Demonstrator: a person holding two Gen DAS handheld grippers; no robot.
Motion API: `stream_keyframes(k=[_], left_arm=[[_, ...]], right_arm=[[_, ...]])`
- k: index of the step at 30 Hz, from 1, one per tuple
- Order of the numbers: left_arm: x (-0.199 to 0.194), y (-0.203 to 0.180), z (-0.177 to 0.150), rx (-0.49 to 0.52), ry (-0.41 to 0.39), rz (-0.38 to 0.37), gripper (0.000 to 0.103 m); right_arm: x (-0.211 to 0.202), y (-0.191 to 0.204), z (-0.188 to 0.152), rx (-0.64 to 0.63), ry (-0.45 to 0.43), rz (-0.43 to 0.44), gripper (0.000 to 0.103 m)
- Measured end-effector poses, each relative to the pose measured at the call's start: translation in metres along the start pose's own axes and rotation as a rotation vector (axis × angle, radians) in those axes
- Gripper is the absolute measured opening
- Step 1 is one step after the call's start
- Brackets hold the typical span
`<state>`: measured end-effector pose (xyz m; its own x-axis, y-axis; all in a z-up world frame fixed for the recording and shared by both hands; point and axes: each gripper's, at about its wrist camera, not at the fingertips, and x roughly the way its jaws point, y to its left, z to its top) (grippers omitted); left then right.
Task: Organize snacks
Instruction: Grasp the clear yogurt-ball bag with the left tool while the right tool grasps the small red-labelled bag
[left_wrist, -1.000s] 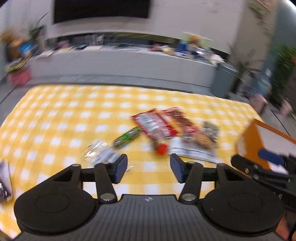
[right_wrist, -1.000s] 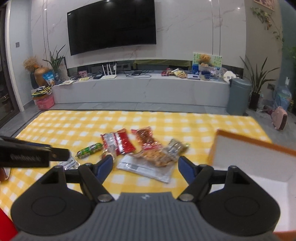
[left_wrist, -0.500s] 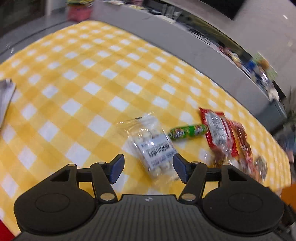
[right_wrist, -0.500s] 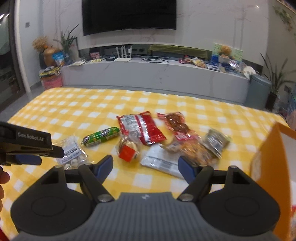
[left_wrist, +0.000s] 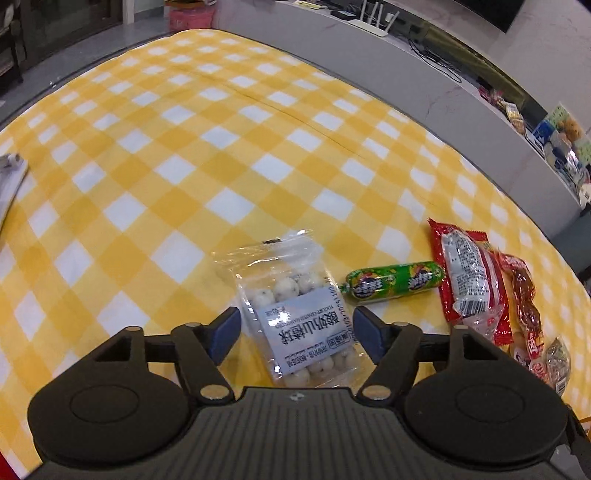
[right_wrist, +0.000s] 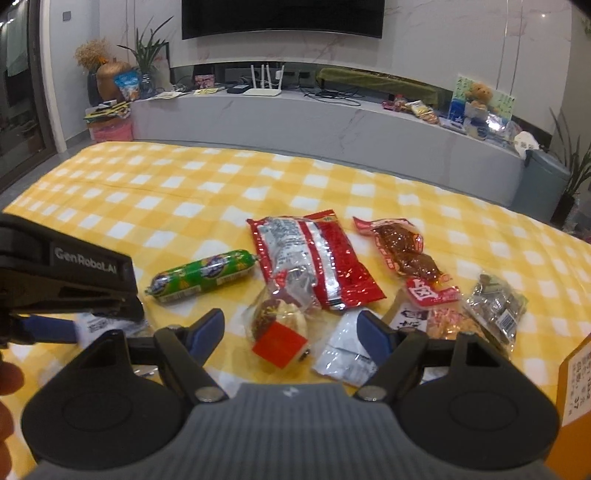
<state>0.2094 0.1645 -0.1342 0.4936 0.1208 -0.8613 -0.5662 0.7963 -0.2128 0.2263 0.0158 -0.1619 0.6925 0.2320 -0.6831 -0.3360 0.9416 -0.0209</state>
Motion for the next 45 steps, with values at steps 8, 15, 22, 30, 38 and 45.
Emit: stream_keyframes(k=[8, 15, 22, 30, 38, 45], left_arm=[[0.006, -0.026, -0.013, 0.186, -0.036, 0.069, 0.090], [0.001, -0.023, -0.022, 0.293, -0.060, 0.028, 0.085], [-0.011, -0.014, -0.042, 0.546, -0.020, -0.113, 0.083], [-0.028, -0.017, -0.070, 0.731, 0.031, -0.208, 0.087], [-0.027, -0.012, -0.070, 0.607, -0.010, -0.184, 0.090], [-0.025, -0.024, -0.075, 0.570, -0.033, -0.087, 0.093]], right_arm=[[0.000, -0.006, -0.007, 0.013, -0.003, -0.011, 0.047], [-0.014, -0.015, -0.018, 0.034, 0.006, 0.009, 0.046], [-0.035, -0.018, -0.029, 0.026, 0.014, 0.039, 0.046], [-0.062, -0.027, -0.055, 0.030, 0.050, 0.044, 0.046], [-0.074, -0.034, -0.066, 0.051, 0.046, 0.040, 0.048], [-0.076, -0.032, -0.066, 0.024, 0.020, 0.026, 0.053]])
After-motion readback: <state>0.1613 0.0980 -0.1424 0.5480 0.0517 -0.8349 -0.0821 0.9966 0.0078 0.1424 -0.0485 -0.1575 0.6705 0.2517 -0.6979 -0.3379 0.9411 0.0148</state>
